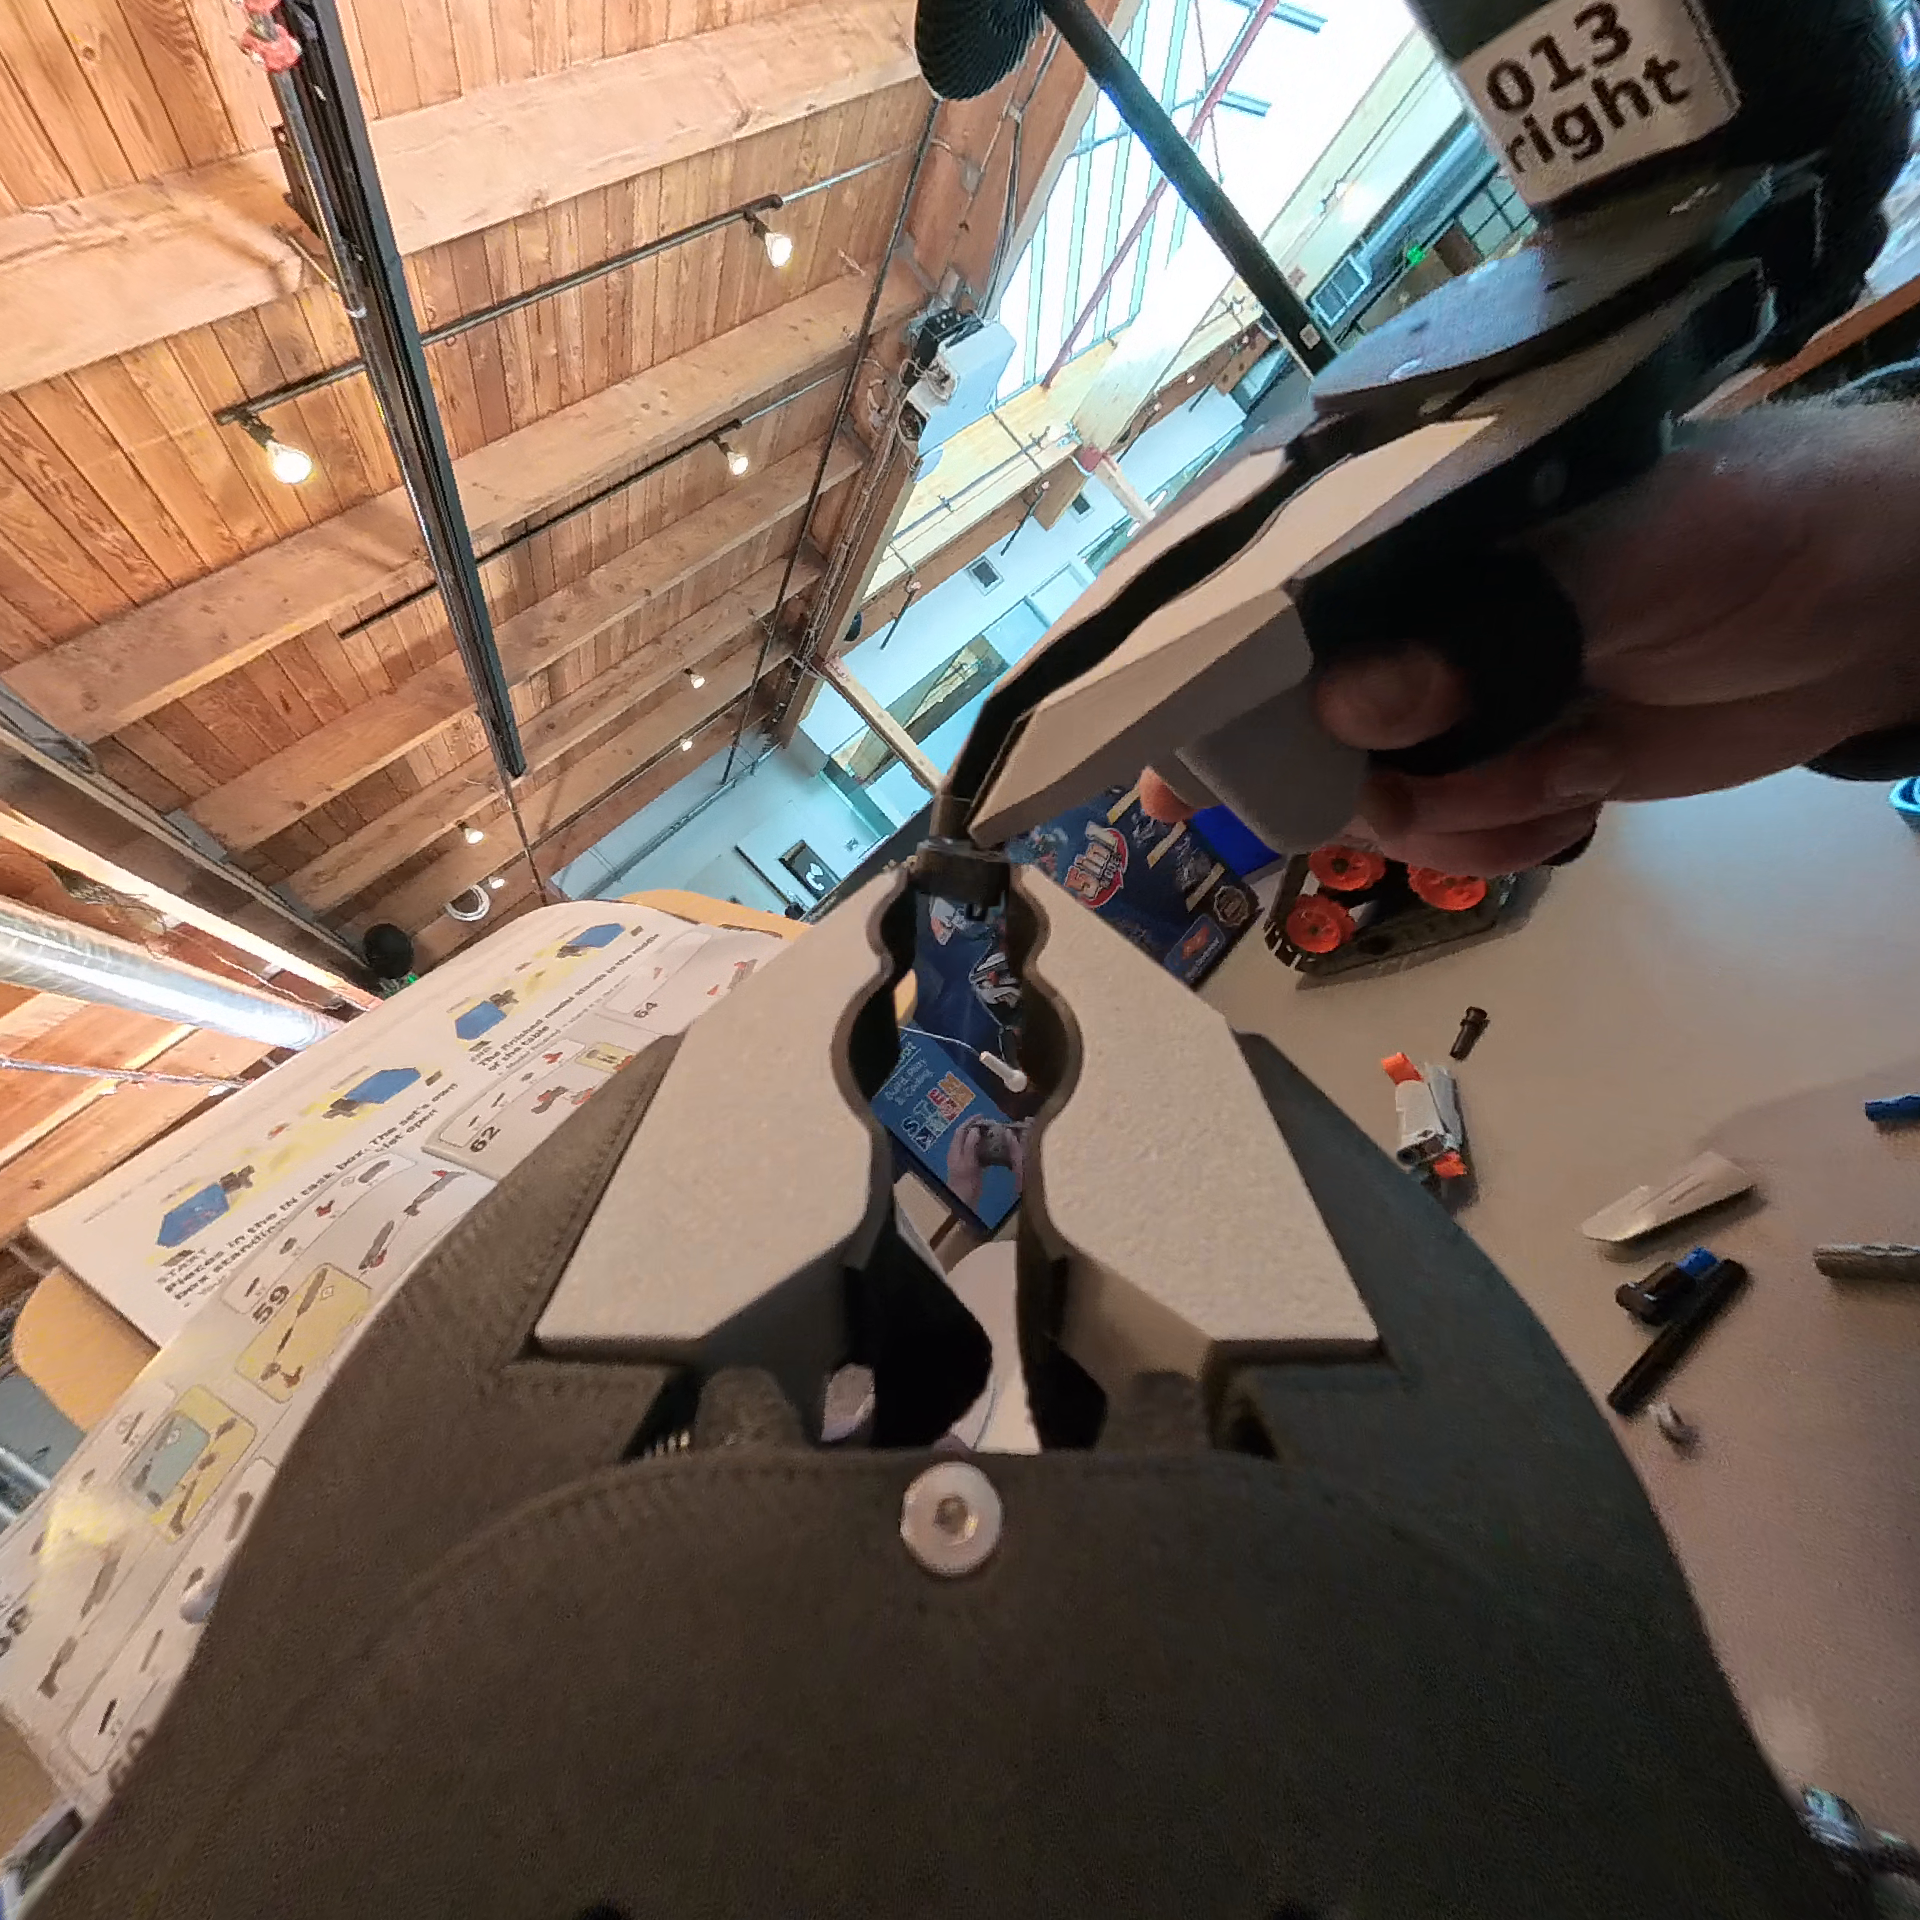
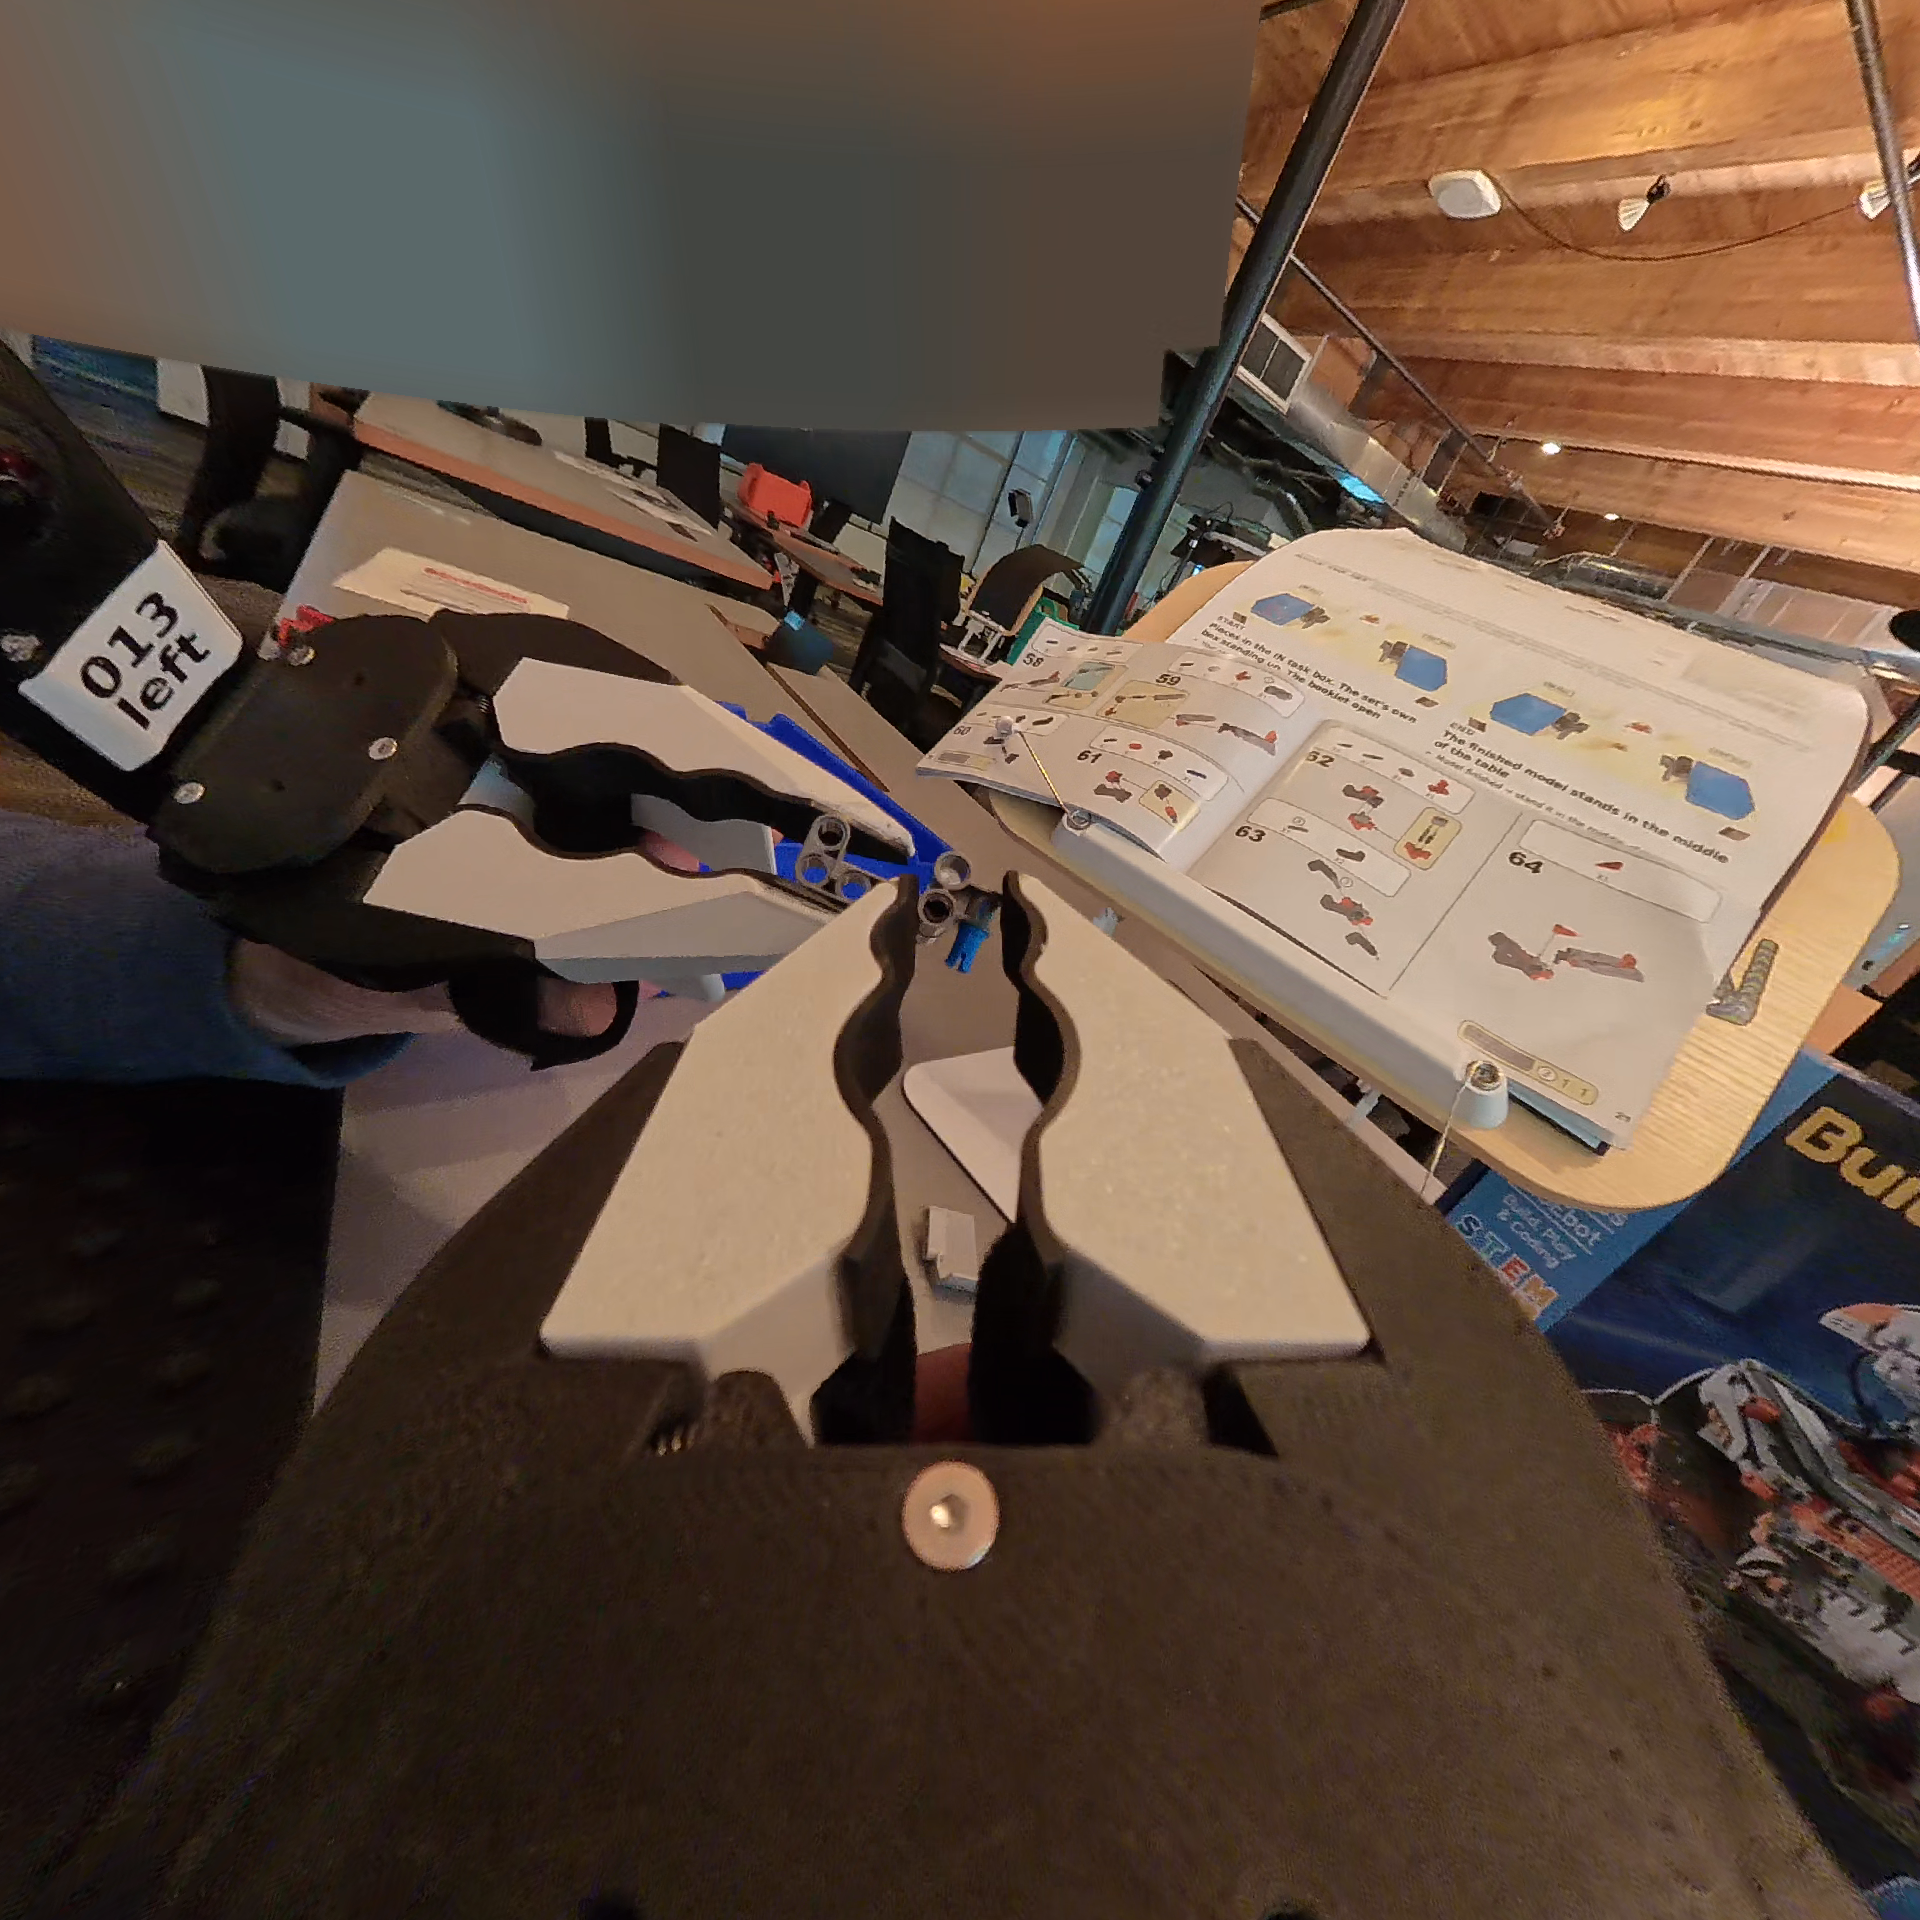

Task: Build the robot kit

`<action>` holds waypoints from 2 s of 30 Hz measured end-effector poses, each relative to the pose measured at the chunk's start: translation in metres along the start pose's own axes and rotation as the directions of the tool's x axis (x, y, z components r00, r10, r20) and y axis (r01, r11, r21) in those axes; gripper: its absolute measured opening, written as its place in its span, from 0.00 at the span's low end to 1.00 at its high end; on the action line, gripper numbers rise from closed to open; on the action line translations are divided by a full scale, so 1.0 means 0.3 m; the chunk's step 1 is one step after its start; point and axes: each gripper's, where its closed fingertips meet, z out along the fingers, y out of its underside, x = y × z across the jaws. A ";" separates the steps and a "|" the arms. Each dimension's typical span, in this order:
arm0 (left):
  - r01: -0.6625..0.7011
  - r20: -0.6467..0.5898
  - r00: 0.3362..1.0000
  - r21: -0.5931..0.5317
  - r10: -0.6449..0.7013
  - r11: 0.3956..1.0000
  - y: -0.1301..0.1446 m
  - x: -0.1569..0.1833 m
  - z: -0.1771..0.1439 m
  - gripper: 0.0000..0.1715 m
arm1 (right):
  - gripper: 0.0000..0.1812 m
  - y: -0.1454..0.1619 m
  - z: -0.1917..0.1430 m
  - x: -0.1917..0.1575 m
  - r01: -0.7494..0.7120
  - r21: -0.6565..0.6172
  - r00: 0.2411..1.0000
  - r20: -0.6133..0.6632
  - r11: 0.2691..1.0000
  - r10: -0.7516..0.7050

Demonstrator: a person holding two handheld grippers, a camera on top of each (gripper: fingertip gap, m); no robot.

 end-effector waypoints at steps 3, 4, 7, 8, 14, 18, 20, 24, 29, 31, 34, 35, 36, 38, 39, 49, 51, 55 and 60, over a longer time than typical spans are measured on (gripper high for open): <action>-0.008 0.003 1.000 -0.003 0.008 1.000 -0.001 -0.001 0.000 0.08 | 0.08 -0.001 -0.001 -0.001 0.021 -0.008 1.000 -0.006 1.000 -0.021; -0.013 0.002 1.000 -0.005 0.013 1.000 0.001 -0.001 0.000 0.08 | 0.08 -0.001 0.000 -0.001 0.038 -0.012 0.999 -0.013 0.999 -0.038; -0.009 -0.003 1.000 -0.003 0.009 1.000 0.002 0.000 -0.001 0.08 | 0.08 -0.002 -0.001 -0.002 0.058 -0.014 0.998 -0.025 0.998 -0.058; -0.010 -0.004 1.000 -0.002 0.010 1.000 0.002 0.000 -0.001 0.08 | 0.08 -0.002 -0.001 -0.002 0.059 -0.015 0.998 -0.026 0.998 -0.060; -0.007 0.004 1.000 0.011 0.007 1.000 -0.003 -0.002 -0.002 0.08 | 0.08 -0.008 -0.002 -0.003 0.079 -0.011 0.996 -0.042 0.997 -0.079; -0.026 0.024 0.999 0.022 0.025 0.999 -0.014 -0.007 -0.005 0.10 | 0.08 -0.006 -0.006 0.012 0.110 -0.021 0.991 -0.079 0.994 -0.112; -0.031 0.023 0.999 0.018 0.031 0.999 -0.013 -0.006 -0.004 0.11 | 0.08 0.000 -0.004 0.013 0.103 -0.027 0.991 -0.077 0.994 -0.105; -0.069 0.027 0.997 0.003 0.069 0.998 -0.009 0.003 -0.001 0.08 | 0.08 0.006 0.002 0.000 0.140 -0.041 0.987 -0.079 0.989 -0.143; -0.065 0.015 0.998 -0.004 0.065 0.998 -0.003 0.006 0.000 0.08 | 0.08 0.007 0.003 -0.001 0.179 -0.050 0.978 -0.096 0.983 -0.183; -0.062 0.021 0.998 0.001 0.062 0.998 -0.005 0.003 -0.001 0.08 | 0.08 0.007 0.005 -0.001 0.185 -0.049 0.977 -0.100 0.982 -0.189; -0.069 0.024 0.997 0.004 0.069 0.998 -0.008 0.004 -0.002 0.08 | 0.08 0.009 0.007 0.001 0.208 -0.060 0.971 -0.111 0.976 -0.214; -0.072 0.023 0.997 0.009 0.072 0.997 -0.012 0.006 -0.003 0.08 | 0.08 0.013 0.008 0.001 0.215 -0.066 0.969 -0.114 0.974 -0.221; -0.075 0.018 0.997 0.008 0.075 0.997 -0.013 0.010 -0.002 0.08 | 0.08 0.016 0.009 0.001 0.217 -0.070 0.968 -0.114 0.974 -0.224; -0.087 0.022 0.996 -0.011 0.088 0.996 -0.003 0.009 0.001 0.05 | 0.08 0.014 0.009 -0.001 0.214 -0.063 0.969 -0.110 0.975 -0.220; -0.086 0.028 0.996 -0.012 0.086 0.996 -0.002 0.005 0.001 0.00 | 0.08 0.013 0.009 -0.002 0.210 -0.064 0.970 -0.109 0.976 -0.216; -0.069 0.035 0.997 0.000 0.069 0.998 -0.011 -0.003 -0.003 0.10 | 0.08 0.024 0.011 0.014 0.226 -0.085 0.963 -0.129 0.970 -0.235; -0.075 0.026 0.997 0.003 0.075 0.997 -0.014 0.006 -0.002 0.12 | 0.08 0.032 0.013 0.017 0.223 -0.097 0.963 -0.131 0.970 -0.234; -0.080 0.028 0.996 -0.006 0.080 0.997 -0.010 0.006 0.000 0.14 | 0.08 0.033 0.014 0.020 0.229 -0.096 0.961 -0.138 0.969 -0.241; -0.085 0.036 0.996 -0.018 0.085 0.996 -0.004 0.003 0.004 0.13 | 0.07 0.036 0.016 0.016 0.228 -0.100 0.962 -0.132 0.969 -0.240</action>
